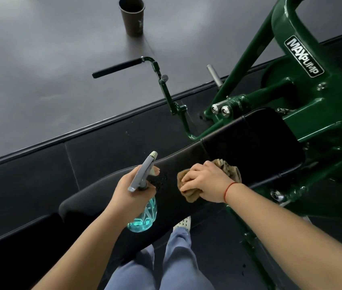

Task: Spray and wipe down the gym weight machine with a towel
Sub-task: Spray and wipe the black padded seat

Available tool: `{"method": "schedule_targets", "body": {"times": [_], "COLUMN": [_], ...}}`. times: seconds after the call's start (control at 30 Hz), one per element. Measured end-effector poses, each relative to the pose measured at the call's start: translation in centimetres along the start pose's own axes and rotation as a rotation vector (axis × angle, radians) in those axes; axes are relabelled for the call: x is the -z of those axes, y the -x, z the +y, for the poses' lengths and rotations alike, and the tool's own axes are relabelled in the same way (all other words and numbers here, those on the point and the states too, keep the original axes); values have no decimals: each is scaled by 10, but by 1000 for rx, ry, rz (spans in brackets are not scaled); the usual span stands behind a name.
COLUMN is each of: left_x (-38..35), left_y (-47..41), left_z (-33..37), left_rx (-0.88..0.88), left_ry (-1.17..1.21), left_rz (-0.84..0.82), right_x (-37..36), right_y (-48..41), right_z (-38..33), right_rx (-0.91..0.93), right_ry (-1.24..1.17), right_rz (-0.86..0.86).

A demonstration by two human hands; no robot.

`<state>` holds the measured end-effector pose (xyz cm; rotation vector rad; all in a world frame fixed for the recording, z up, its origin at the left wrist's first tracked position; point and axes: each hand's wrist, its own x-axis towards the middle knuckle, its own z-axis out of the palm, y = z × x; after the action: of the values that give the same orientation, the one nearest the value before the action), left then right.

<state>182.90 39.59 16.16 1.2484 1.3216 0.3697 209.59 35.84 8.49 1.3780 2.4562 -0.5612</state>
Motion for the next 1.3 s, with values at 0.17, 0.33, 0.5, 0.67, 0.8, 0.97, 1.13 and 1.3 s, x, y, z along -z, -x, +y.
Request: {"method": "schedule_targets", "body": {"times": [0.17, 0.33, 0.5, 0.67, 0.8, 0.97, 1.13, 1.3], "left_x": [11, 21, 20, 8, -2, -11, -11, -1], "left_y": [0, 3, 8, 10, 11, 11, 10, 12], "left_z": [-4, -6, -6, -4, -3, -5, -10, -16], "left_rx": [27, 9, 17, -9, -24, -23, -33, -32], "left_ry": [26, -21, -40, -48, -40, -29, -66, -126], "left_rz": [-5, 43, 42, 25, -6, -47, -70, -83], "right_x": [38, 30, -9, -52, -50, -27, -45, -88], "right_y": [-2, -54, -56, 3, 40, 81, 60, 18], "right_z": [34, 27, -14, -54, -46, -9, -45, -105], "right_rx": [-176, -594, -485, -157, -137, -502, -866, -864], "right_ry": [-56, -86, 6, -28, -40, -54, -140, -284], "right_rz": [43, 386, 359, 223, 204, 538, 701, 684]}}
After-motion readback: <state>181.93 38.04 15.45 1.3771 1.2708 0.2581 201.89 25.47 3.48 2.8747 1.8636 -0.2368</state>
